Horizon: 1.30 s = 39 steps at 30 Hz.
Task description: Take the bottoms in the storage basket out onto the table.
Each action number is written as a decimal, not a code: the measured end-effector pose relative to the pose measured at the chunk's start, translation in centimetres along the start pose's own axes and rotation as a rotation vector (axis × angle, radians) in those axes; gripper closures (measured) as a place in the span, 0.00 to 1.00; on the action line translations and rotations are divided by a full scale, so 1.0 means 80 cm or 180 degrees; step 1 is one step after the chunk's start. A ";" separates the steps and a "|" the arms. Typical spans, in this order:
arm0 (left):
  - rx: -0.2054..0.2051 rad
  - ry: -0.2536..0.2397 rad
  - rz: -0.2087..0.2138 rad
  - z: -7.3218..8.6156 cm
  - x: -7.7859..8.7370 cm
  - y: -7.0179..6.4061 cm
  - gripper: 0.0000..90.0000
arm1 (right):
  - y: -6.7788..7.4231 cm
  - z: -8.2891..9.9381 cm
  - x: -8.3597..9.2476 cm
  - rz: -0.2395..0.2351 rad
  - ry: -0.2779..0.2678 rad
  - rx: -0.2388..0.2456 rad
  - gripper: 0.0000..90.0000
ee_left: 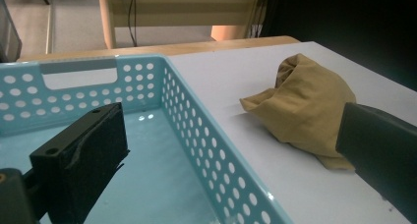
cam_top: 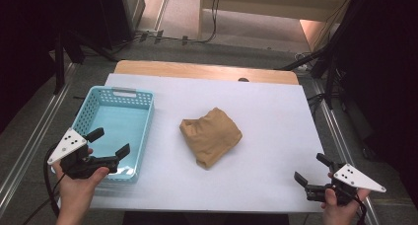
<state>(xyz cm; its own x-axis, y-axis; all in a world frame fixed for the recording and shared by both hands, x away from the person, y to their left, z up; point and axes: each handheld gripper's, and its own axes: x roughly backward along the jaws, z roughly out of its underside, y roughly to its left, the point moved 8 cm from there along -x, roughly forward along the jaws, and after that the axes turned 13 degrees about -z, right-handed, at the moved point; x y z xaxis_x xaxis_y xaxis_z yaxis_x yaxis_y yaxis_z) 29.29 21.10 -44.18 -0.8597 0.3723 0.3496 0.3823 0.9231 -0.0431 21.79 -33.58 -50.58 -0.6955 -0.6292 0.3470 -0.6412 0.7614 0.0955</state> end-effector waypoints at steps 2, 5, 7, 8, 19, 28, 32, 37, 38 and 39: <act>0.0015 -0.0001 -0.0013 0.003 0.003 0.004 0.00 | 0.000 0.001 0.000 0.0003 0.0007 -0.0012 0.00; 0.0026 0.0019 -0.0036 0.008 0.008 0.010 0.00 | 0.000 0.001 0.000 0.0006 0.0012 -0.0018 0.00; 0.0036 0.0024 -0.0054 0.011 0.011 0.014 0.00 | -0.001 0.002 0.000 0.0005 0.0008 -0.0021 0.00; 0.0033 0.0024 -0.0064 0.012 0.012 0.016 0.00 | -0.001 0.002 0.000 0.0006 0.0010 -0.0020 0.00; 0.0083 0.0020 -0.0139 0.029 0.028 0.037 0.00 | -0.001 0.003 -0.001 0.0017 0.0012 -0.0027 0.00; 0.0142 -0.0007 -0.0193 0.043 0.041 0.054 0.00 | -0.003 0.004 0.000 0.0024 0.0014 -0.0045 0.00; 0.0169 -0.0012 -0.0207 0.048 0.045 0.057 0.00 | -0.004 0.005 0.000 0.0028 0.0021 -0.0025 0.00; 0.0183 0.0028 -0.0221 0.056 0.047 0.059 0.00 | -0.005 0.006 0.001 0.0029 0.0023 -0.0034 0.00; 0.0185 0.0019 -0.0217 0.057 0.046 0.059 0.00 | -0.006 0.006 0.001 0.0032 0.0022 -0.0038 0.00; 0.0179 0.0029 -0.0220 0.058 0.047 0.060 0.00 | -0.006 0.006 0.001 0.0033 0.0021 -0.0038 0.00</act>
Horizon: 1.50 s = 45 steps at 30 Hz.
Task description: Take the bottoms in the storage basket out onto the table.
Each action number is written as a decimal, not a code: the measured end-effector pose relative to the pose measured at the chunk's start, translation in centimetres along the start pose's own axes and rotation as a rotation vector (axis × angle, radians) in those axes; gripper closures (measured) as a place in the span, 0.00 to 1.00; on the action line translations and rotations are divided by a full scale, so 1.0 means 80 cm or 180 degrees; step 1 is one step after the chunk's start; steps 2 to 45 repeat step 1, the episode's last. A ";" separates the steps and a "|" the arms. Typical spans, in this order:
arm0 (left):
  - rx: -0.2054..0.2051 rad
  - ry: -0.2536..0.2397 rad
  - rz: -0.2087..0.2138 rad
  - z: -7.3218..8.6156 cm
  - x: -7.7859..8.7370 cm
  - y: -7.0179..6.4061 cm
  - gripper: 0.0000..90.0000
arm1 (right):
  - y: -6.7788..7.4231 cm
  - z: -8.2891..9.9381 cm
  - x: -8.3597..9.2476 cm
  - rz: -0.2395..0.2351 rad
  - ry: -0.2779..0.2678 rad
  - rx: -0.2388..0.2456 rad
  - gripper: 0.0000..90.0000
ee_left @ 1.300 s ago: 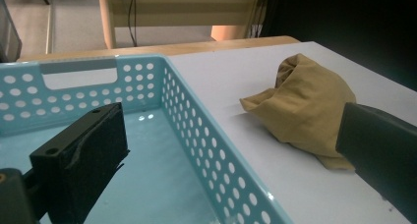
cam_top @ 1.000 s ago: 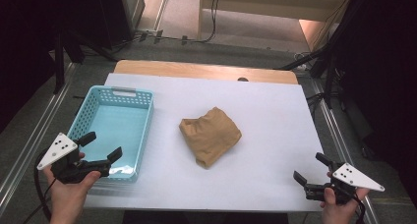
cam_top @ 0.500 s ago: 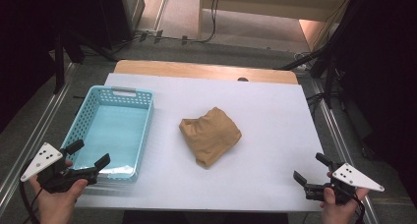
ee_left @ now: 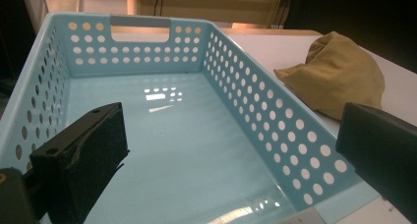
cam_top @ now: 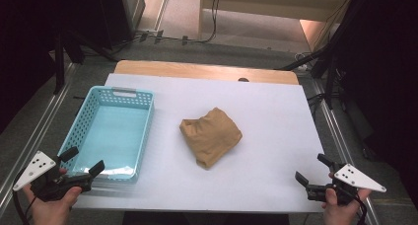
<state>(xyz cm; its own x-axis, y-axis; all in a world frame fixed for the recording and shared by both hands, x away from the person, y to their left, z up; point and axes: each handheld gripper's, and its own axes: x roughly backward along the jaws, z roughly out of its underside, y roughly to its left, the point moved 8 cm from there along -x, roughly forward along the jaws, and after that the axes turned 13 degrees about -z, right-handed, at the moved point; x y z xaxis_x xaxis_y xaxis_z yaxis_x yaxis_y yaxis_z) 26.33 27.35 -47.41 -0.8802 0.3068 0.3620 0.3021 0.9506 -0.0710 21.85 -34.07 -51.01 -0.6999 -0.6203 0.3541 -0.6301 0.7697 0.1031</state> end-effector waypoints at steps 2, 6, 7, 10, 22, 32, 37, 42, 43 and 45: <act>-0.0007 0.0002 -0.0001 0.000 0.000 0.000 0.00 | 0.000 0.000 0.000 0.0005 -0.0002 -0.0004 0.00; -0.0007 0.0002 -0.0001 0.000 0.000 0.000 0.00 | 0.000 0.000 0.000 0.0005 -0.0002 -0.0004 0.00; -0.0007 0.0002 -0.0001 0.000 0.000 0.000 0.00 | 0.000 0.000 0.000 0.0005 -0.0002 -0.0004 0.00; -0.0007 0.0002 -0.0001 0.000 0.000 0.000 0.00 | 0.000 0.000 0.000 0.0005 -0.0002 -0.0004 0.00; -0.0007 0.0002 -0.0001 0.000 0.000 0.000 0.00 | 0.000 0.000 0.000 0.0005 -0.0002 -0.0004 0.00; -0.0007 0.0002 -0.0001 0.000 0.000 0.000 0.00 | 0.000 0.000 0.000 0.0005 -0.0002 -0.0004 0.00; -0.0007 0.0002 -0.0001 0.000 0.000 0.000 0.00 | 0.000 0.000 0.000 0.0005 -0.0002 -0.0004 0.00; -0.0007 0.0002 -0.0001 0.000 0.000 0.000 0.00 | 0.000 0.000 0.000 0.0005 -0.0002 -0.0004 0.00; -0.0007 0.0002 -0.0001 0.000 0.000 0.000 0.00 | 0.000 0.000 0.000 0.0005 -0.0002 -0.0004 0.00; -0.0007 0.0002 -0.0001 0.000 0.000 0.000 0.00 | 0.000 0.000 0.000 0.0005 -0.0002 -0.0004 0.00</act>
